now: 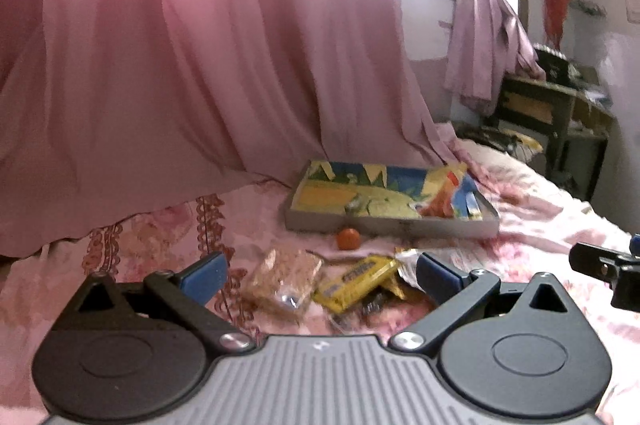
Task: Organize snacks
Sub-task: 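Withdraw both tools from the tray back over the remaining snacks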
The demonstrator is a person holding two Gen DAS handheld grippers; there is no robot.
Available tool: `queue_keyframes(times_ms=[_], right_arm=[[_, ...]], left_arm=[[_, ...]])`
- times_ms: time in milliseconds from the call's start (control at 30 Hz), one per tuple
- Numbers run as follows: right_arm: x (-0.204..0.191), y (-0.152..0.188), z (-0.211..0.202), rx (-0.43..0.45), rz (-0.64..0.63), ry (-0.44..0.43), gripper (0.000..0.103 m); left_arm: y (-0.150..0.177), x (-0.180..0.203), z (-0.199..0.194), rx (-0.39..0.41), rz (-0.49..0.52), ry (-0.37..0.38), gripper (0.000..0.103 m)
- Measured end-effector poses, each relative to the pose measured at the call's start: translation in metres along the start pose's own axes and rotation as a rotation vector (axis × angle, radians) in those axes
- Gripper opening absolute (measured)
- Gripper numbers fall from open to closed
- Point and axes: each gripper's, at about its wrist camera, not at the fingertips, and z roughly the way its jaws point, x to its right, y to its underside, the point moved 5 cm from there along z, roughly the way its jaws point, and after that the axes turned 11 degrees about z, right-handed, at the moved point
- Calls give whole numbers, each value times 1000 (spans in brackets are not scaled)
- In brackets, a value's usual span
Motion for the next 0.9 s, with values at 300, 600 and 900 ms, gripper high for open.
queue_keyframes(times_ms=[300,600,900], right_arm=[[8,15,-15,-61,35,12,102],[8,27,-9,-145,53,28,102],[3,36,-1,-204,6,24,102]], left_arm=[[15,14,-14,-51,35,13,103],[23,14,-14,-141,32,-28,103],[31,4,-3,-225,-13,-55,103]])
